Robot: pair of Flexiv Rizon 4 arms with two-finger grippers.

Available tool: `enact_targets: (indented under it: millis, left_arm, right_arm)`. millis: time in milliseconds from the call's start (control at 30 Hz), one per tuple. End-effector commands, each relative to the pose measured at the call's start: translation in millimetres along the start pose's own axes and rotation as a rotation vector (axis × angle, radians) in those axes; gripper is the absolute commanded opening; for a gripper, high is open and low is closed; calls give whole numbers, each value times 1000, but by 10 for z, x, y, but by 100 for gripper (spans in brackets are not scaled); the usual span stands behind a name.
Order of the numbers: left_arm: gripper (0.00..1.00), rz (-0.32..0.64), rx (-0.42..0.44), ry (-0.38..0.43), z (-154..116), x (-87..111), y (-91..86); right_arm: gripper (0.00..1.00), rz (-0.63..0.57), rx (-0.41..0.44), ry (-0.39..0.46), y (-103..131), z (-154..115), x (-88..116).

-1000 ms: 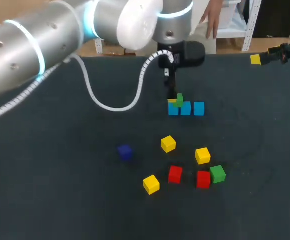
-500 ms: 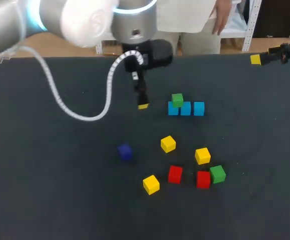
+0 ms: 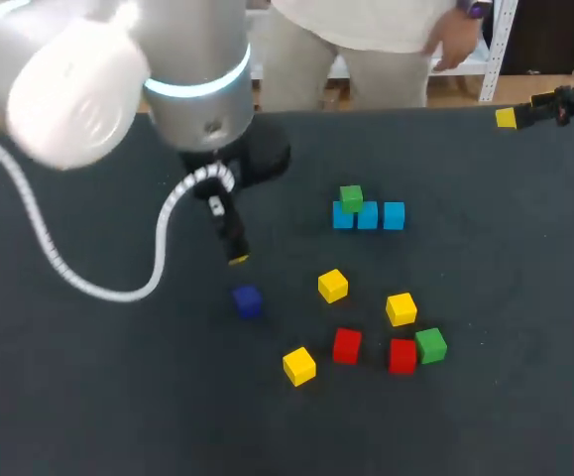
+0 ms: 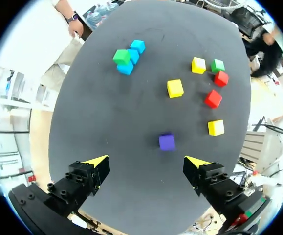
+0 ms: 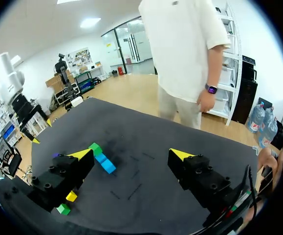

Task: Place the blue cubes, place green cubes on the blue cubes, place the yellow cubes on the green cubes, then place the red cubes on the yellow cubes, and place purple cube on the red cubes.

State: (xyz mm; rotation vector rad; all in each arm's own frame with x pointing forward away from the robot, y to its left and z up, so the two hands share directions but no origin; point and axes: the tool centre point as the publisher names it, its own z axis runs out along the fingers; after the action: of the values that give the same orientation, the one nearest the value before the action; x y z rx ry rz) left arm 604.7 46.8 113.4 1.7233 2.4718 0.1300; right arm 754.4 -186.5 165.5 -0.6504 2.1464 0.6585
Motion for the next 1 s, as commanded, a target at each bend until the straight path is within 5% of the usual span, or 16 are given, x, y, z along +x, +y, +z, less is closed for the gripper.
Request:
enact_targets:
  millis: [33, 500, 600, 1000]
  left_arm:
    - [100, -14, -267, -123, -13, 291, -131]
    - [100, 8, -254, -1, -201, 218, 313]
    - [100, 70, -152, 23, -216, 193, 401]
    - [100, 70, -152, 23, -216, 193, 401]
  right_arm:
    - [100, -1, -3, -3, -7, 4, 4]
    - [100, -1, -3, -3, -7, 4, 4]
    - [100, -1, -3, -3, -7, 4, 4]
    - [100, -1, -3, -3, -7, 4, 4]
